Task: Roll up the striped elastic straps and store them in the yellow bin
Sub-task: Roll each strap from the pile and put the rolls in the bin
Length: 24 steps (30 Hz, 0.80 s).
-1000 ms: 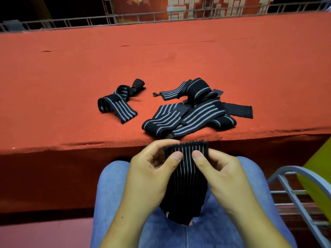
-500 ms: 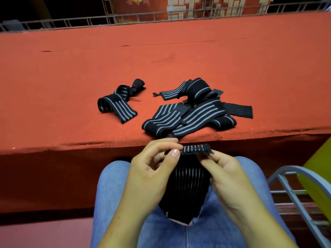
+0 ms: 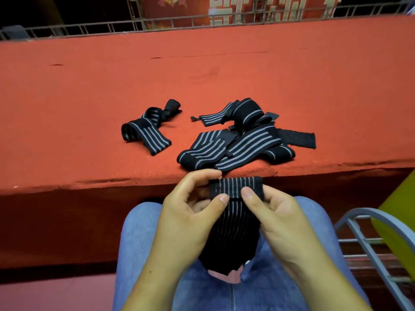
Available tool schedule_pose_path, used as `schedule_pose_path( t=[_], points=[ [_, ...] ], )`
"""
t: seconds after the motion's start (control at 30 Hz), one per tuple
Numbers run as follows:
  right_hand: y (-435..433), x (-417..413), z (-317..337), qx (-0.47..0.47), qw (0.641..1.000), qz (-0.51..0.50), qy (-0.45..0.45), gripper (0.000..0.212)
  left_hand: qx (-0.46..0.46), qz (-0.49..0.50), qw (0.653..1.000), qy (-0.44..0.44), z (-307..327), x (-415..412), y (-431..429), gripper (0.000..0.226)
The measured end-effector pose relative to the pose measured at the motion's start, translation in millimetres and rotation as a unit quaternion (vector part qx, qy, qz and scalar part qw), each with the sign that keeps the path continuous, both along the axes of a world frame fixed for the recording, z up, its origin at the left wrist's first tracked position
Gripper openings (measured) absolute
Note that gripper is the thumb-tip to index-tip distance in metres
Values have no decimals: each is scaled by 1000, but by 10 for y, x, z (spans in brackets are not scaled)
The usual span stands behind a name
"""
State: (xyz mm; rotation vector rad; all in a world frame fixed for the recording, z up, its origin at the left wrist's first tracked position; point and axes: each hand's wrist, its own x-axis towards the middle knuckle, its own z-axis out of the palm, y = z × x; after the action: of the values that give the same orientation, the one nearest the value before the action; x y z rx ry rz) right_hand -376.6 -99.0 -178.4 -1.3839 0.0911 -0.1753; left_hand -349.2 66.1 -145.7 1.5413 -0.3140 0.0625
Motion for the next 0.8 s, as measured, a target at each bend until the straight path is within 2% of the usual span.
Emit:
schedule_pose_path(
  t=[0.13,0.3,0.57,0.67,0.77,0.8],
  points=[
    [-14,-3,26,-21,1000,-18,-10,28,13,-14,1000,20,12,12,2,32],
    [-11,5,10,-15,1000,-5,-1,32,22,-16,1000,-5,-25,20,12,17],
    [0,6,5,-29,1000,-2,6,31,12,-21,1000,-3,-46,15,7,23],
    [16,1,4,0,999,3,35,46,10,1,1000,-21,-23,3,5,25],
    [28,-1,-18,1,998,28,61,75,7,30,999,-30,-24,23,8,28],
    [24,0,-13,6,997,32,63,74,9,34,999,-34,-26,30,10,29]
  ],
)
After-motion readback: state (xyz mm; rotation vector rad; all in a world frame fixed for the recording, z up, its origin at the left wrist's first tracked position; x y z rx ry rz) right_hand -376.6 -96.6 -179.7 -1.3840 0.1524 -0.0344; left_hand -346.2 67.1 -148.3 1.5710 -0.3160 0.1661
